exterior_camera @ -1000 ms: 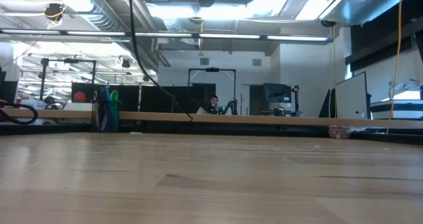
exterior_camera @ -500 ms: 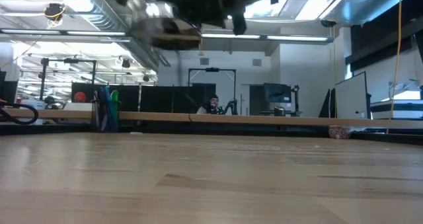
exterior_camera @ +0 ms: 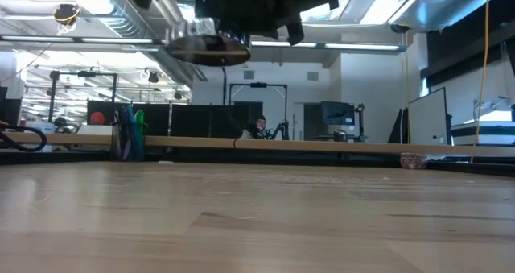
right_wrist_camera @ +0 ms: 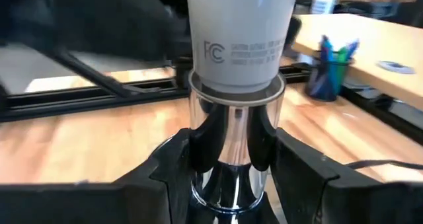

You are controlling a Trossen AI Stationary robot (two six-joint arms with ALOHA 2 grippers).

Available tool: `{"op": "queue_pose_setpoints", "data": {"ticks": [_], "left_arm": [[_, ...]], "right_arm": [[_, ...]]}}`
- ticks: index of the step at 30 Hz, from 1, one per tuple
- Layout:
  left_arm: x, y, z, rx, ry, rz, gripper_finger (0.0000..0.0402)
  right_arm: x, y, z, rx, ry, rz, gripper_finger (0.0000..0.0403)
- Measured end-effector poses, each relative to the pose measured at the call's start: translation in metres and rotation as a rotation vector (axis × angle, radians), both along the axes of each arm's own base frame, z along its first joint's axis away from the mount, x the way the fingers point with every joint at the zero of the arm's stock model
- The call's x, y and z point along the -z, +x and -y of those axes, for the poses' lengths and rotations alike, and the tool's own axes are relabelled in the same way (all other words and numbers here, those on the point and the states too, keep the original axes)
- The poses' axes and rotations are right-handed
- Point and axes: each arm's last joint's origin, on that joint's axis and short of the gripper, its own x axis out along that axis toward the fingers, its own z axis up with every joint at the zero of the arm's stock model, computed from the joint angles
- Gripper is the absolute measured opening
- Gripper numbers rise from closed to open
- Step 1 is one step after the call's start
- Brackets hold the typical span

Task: Screw lightbulb
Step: Remove the lightbulb from the lamp

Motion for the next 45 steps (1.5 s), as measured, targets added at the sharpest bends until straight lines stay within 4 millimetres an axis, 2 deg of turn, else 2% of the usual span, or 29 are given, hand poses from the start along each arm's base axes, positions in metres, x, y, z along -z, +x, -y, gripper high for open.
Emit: {"op": "queue_pose_setpoints", "data": {"ticks": [5,10,14,17,21,23,26,29,33,36,39,45], "left_arm": [[-0.020,-0.026,0.003,0.227,-0.023,-0.040,0.0271],[-0.038,-0.044,-0.004,0.518,-0.062,-0.059,0.0267],[-0.043,-0.037,-0.010,0.633,-0.016,-0.022,0.0265],[-0.038,-0.022,-0.015,0.673,0.013,-0.011,0.0265],[-0.033,-0.004,-0.022,0.773,0.000,0.038,0.0265],[-0.034,0.000,-0.023,0.857,-0.027,0.068,0.0265],[-0.034,0.000,-0.024,0.877,-0.049,0.069,0.0258],[-0.033,0.000,-0.023,0.816,-0.050,0.058,0.0223],[-0.028,-0.002,-0.021,0.678,-0.030,0.016,0.0144],[-0.025,-0.004,-0.018,0.525,-0.014,-0.008,0.0144],[-0.018,-0.003,-0.015,0.296,-0.015,-0.016,0.0144],[0.004,0.009,-0.010,-0.074,-0.029,0.018,0.0144]], "right_arm": [[-0.004,0.002,-0.005,-0.160,0.031,0.027,0.0169],[-0.015,0.003,-0.015,-0.482,0.025,0.125,0.0169],[-0.019,0.002,-0.018,-0.590,0.047,0.165,0.0169],[-0.019,0.002,-0.019,-0.625,0.051,0.163,0.0169],[-0.018,0.002,-0.019,-0.631,0.052,0.159,0.0169],[-0.018,0.002,-0.019,-0.631,0.052,0.155,0.0169],[-0.017,0.002,-0.019,-0.615,0.049,0.144,0.0169],[-0.015,0.002,-0.017,-0.557,0.048,0.123,0.0169],[-0.011,0.002,-0.014,-0.451,0.061,0.087,0.0169],[-0.009,0.002,-0.012,-0.339,0.069,0.070,0.0169],[-0.006,0.002,-0.007,-0.186,0.068,0.056,0.0169],[0.000,0.000,0.000,0.017,0.033,0.018,0.0169]]}}
